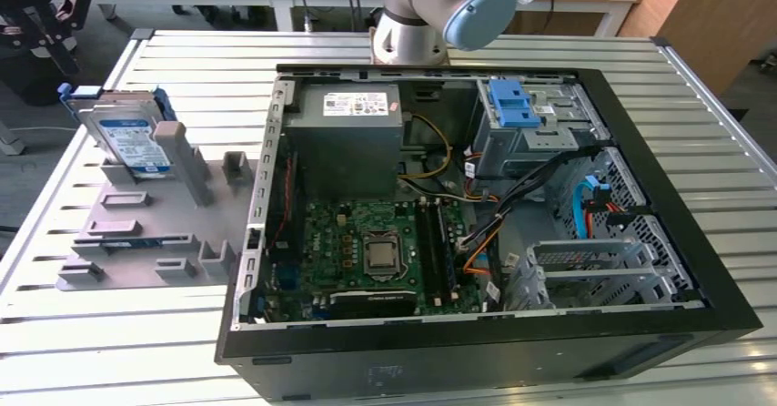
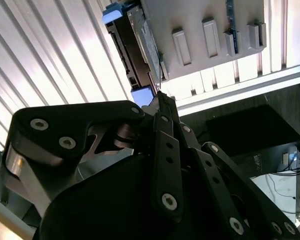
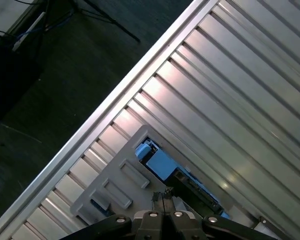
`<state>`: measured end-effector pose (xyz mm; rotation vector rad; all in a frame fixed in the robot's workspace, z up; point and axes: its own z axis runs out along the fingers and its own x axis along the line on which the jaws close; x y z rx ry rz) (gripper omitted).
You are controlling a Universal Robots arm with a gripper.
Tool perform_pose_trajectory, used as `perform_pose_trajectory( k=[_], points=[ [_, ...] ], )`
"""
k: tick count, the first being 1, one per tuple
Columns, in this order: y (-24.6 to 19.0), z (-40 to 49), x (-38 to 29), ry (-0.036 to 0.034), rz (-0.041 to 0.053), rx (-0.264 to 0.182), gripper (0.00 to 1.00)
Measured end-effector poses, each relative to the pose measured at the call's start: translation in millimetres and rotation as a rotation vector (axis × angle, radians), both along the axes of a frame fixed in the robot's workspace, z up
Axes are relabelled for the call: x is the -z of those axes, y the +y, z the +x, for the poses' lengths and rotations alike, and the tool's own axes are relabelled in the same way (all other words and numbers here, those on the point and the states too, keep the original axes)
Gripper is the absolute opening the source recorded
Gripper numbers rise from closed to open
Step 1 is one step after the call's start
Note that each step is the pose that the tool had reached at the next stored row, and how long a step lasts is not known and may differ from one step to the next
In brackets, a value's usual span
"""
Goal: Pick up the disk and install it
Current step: 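Pick up the disk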
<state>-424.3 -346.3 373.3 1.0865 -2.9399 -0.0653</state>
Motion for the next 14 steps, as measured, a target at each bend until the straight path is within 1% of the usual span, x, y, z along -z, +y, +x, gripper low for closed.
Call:
perform_pose_trajectory(
  k=[8,14],
  points=[
    [0.0,0.0,0.1,0.0000,0.0000,-0.091,0.11],
    [0.0,0.0,0.3,0.0000,0.0000,-0.186,0.11]
  ],
)
